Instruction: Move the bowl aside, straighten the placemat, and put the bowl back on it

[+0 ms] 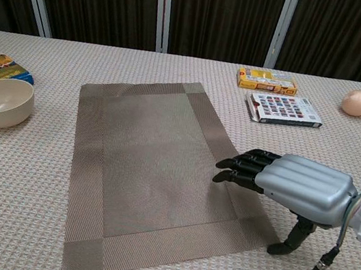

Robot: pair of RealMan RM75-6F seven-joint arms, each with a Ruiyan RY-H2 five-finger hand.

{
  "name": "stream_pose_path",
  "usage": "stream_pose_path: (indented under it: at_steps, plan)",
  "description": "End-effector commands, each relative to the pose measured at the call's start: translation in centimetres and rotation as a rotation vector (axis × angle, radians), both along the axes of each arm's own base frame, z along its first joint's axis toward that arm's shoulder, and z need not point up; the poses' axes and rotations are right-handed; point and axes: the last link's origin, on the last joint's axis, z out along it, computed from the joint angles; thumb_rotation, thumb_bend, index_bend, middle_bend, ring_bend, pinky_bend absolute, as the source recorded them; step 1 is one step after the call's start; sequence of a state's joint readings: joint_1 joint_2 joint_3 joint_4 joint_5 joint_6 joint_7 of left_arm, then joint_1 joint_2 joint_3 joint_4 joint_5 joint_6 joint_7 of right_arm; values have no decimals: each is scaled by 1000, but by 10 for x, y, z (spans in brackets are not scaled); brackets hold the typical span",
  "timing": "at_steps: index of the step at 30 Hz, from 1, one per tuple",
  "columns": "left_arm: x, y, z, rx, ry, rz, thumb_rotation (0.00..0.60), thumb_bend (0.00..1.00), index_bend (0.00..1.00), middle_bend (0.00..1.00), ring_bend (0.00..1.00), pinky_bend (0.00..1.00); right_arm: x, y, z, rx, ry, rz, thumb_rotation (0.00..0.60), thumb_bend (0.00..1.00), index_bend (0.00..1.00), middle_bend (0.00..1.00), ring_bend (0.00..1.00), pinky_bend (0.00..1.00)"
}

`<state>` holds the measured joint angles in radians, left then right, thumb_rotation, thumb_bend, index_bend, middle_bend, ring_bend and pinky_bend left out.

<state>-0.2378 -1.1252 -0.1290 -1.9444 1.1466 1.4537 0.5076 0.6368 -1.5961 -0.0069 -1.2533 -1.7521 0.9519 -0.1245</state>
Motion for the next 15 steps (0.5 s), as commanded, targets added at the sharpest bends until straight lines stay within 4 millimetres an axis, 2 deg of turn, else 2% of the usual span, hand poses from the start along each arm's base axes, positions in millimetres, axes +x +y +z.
stream_pose_path:
  at_steps: [1, 6, 12, 15]
  plan:
    - [0, 0, 0, -3, 0, 1, 600, 0, 0, 0, 0, 0, 0, -1, 0, -4, -3, -4, 600, 0, 111, 0, 0, 0]
    - [0, 0, -2, -13, -1, 3, 600, 0, 0, 0, 0, 0, 4, -4, -2, -10, -26, -14, 600, 8, 117, 0, 0, 0]
    - [-1, 0, -3, -16, -4, 8, 600, 0, 0, 0, 0, 0, 9, -5, -2, -16, -63, -13, 600, 106, 136, 0, 0, 0]
    - [-1, 0, -3, -17, -6, 8, 600, 0, 0, 0, 0, 0, 10, -6, -2, -20, -78, -13, 600, 117, 138, 0, 0, 0]
